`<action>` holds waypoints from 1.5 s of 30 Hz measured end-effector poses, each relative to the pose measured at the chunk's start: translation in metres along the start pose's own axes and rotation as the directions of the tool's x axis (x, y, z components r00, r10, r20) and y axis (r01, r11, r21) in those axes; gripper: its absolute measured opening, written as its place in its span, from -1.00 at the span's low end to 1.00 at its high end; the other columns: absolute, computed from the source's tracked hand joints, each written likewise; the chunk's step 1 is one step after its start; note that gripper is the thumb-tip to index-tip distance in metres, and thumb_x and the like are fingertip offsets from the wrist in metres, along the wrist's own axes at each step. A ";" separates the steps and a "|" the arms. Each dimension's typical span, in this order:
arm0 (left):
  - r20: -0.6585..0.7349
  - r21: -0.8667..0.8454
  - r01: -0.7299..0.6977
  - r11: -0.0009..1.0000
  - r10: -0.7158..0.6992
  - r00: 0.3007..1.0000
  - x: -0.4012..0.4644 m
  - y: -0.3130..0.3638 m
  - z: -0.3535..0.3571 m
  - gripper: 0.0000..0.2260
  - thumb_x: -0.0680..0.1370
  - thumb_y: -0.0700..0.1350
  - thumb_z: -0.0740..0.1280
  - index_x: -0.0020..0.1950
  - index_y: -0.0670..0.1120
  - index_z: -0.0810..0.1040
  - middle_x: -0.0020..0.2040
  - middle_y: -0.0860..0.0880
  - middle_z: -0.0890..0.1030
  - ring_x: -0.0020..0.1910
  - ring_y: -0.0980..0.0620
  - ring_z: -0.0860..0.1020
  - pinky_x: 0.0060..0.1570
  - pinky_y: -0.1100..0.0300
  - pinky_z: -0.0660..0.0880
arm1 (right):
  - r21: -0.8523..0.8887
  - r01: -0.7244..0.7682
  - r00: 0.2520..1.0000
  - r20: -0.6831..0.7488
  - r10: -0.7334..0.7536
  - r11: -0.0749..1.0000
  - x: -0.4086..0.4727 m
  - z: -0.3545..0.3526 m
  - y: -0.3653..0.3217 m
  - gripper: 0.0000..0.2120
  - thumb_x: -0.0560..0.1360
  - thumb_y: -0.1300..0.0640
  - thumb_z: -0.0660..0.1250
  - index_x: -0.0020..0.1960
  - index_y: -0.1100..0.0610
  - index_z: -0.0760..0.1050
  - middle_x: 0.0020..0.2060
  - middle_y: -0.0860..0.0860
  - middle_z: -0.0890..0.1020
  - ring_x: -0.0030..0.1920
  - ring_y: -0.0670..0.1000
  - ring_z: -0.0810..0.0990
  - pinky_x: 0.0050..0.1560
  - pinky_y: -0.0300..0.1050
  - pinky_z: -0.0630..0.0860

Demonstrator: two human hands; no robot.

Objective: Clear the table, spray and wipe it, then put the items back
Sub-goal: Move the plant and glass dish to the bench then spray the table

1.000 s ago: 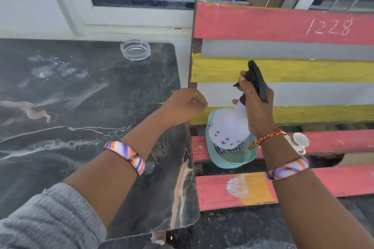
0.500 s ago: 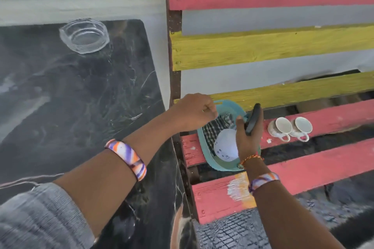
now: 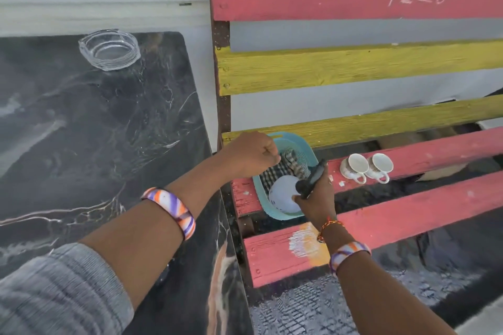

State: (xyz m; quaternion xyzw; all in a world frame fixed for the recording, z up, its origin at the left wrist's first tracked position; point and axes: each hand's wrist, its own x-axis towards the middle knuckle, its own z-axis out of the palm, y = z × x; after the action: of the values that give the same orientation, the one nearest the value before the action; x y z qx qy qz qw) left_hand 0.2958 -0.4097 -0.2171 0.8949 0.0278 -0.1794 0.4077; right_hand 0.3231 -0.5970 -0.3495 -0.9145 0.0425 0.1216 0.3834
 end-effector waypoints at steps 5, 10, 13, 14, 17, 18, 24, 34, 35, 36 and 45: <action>-0.034 0.035 0.006 0.999 -0.005 0.999 -0.030 0.006 0.014 -0.74 0.57 -0.11 0.24 0.21 -0.17 0.53 0.23 -0.08 0.57 0.22 -0.01 0.51 0.11 0.27 0.35 | 0.031 0.039 0.998 0.046 -0.040 0.999 -0.023 -0.012 -0.001 0.04 0.34 0.35 0.47 0.53 0.17 -0.20 0.43 0.21 0.28 0.38 0.21 0.35 0.30 0.09 0.39; -0.089 0.053 0.007 0.999 -0.002 0.996 -0.060 0.008 0.018 -0.78 0.57 -0.12 0.24 0.15 -0.15 0.56 0.19 -0.07 0.57 0.04 0.06 0.48 0.00 0.30 0.33 | -0.025 0.139 0.990 -0.008 -0.140 0.990 -0.048 -0.026 -0.021 0.02 0.36 0.27 0.47 0.52 0.22 -0.21 0.47 0.20 0.16 0.45 0.18 0.17 0.38 -0.02 0.21; -0.132 0.058 0.007 0.998 0.001 0.991 -0.080 0.003 0.007 -0.80 0.56 -0.13 0.25 0.11 -0.14 0.58 0.14 -0.05 0.60 -0.03 0.13 0.45 -0.06 0.34 0.32 | -0.101 0.218 0.973 -0.051 -0.224 0.971 -0.059 -0.028 -0.047 -0.04 0.40 0.17 0.44 0.52 0.26 -0.17 0.47 0.25 0.13 0.47 0.21 0.12 0.40 0.06 0.20; -0.155 0.058 0.013 0.998 -0.004 0.988 -0.087 0.000 0.001 -0.81 0.56 -0.13 0.25 0.11 -0.14 0.58 0.13 -0.05 0.60 -0.02 0.13 0.45 -0.05 0.35 0.32 | -0.118 0.245 0.965 -0.064 -0.254 0.962 -0.062 -0.027 -0.059 -0.07 0.42 0.16 0.42 0.52 0.26 -0.16 0.47 0.26 0.10 0.48 0.22 0.09 0.42 0.09 0.19; -0.233 0.049 0.047 0.998 -0.034 0.972 -0.106 -0.014 -0.023 -0.80 0.55 -0.13 0.26 0.12 -0.14 0.58 0.12 -0.06 0.60 -0.02 0.09 0.48 -0.03 0.30 0.37 | -0.160 0.350 0.921 -0.124 -0.370 0.923 -0.073 -0.020 -0.102 -0.16 0.45 0.15 0.35 0.52 0.23 -0.12 0.46 0.26 0.11 0.45 0.26 0.11 0.42 0.15 0.20; -0.263 0.046 0.059 0.997 -0.045 0.964 -0.113 -0.021 -0.033 -0.80 0.55 -0.13 0.27 0.11 -0.14 0.58 0.11 -0.07 0.60 -0.02 0.09 0.49 -0.03 0.29 0.38 | -0.175 0.396 0.899 -0.124 -0.419 0.901 -0.077 -0.015 -0.119 -0.18 0.46 0.15 0.34 0.52 0.23 -0.10 0.46 0.25 0.13 0.45 0.26 0.13 0.42 0.12 0.20; -0.464 0.021 0.161 0.987 -0.133 0.876 -0.146 -0.083 -0.106 -0.81 0.53 -0.08 0.30 0.07 -0.13 0.59 0.09 -0.09 0.63 0.01 0.00 0.55 -0.02 0.22 0.43 | -0.133 0.664 0.748 0.121 -0.652 0.736 -0.089 0.052 -0.232 -0.23 0.46 0.10 0.34 0.52 0.15 -0.01 0.42 0.18 0.29 0.41 0.17 0.27 0.36 0.01 0.28; -0.555 0.096 0.303 0.948 -0.201 0.807 -0.181 -0.238 -0.233 -0.77 0.53 -0.09 0.27 0.14 -0.13 0.56 0.18 -0.10 0.57 0.25 -0.08 0.47 0.16 0.19 0.36 | -0.426 0.622 0.780 0.257 -0.571 0.657 -0.014 0.199 -0.383 -0.50 0.52 0.11 0.22 0.41 0.24 0.23 0.37 0.22 0.38 0.36 0.25 0.35 0.30 0.15 0.38; -0.559 0.105 0.310 0.945 -0.202 0.804 -0.184 -0.247 -0.240 -0.76 0.53 -0.09 0.27 0.16 -0.13 0.55 0.20 -0.10 0.56 0.26 -0.09 0.46 0.19 0.19 0.35 | -0.456 0.600 0.796 0.258 -0.548 0.657 -0.003 0.202 -0.383 -0.54 0.52 0.12 0.21 0.38 0.22 0.29 0.34 0.21 0.42 0.34 0.24 0.38 0.29 0.15 0.39; -0.570 0.103 0.330 0.938 -0.217 0.793 -0.192 -0.263 -0.253 -0.74 0.53 -0.09 0.27 0.19 -0.13 0.54 0.23 -0.10 0.54 0.27 -0.11 0.45 0.22 0.16 0.36 | -0.483 0.593 0.800 0.265 -0.538 0.644 0.003 0.213 -0.387 -0.58 0.51 0.14 0.21 0.34 0.20 0.36 0.31 0.21 0.46 0.32 0.23 0.40 0.28 0.15 0.40; -0.599 0.299 0.802 0.517 -0.553 0.580 -0.282 -0.323 -0.320 -0.37 0.40 0.31 0.27 0.33 -0.04 0.38 0.37 -0.17 0.40 0.39 -0.22 0.29 0.38 -0.16 0.15 | -0.465 0.486 0.846 0.038 -0.531 0.740 -0.020 0.243 -0.402 -0.69 0.40 0.44 0.17 0.12 0.42 0.48 0.11 0.38 0.54 0.18 0.35 0.48 0.19 0.10 0.44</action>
State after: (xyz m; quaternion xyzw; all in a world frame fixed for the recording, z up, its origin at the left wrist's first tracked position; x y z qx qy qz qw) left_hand 0.0650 0.0693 -0.1598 0.8976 0.4223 -0.1255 0.0125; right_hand 0.3262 -0.1417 -0.2307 -0.9596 -0.2200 -0.0255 0.1733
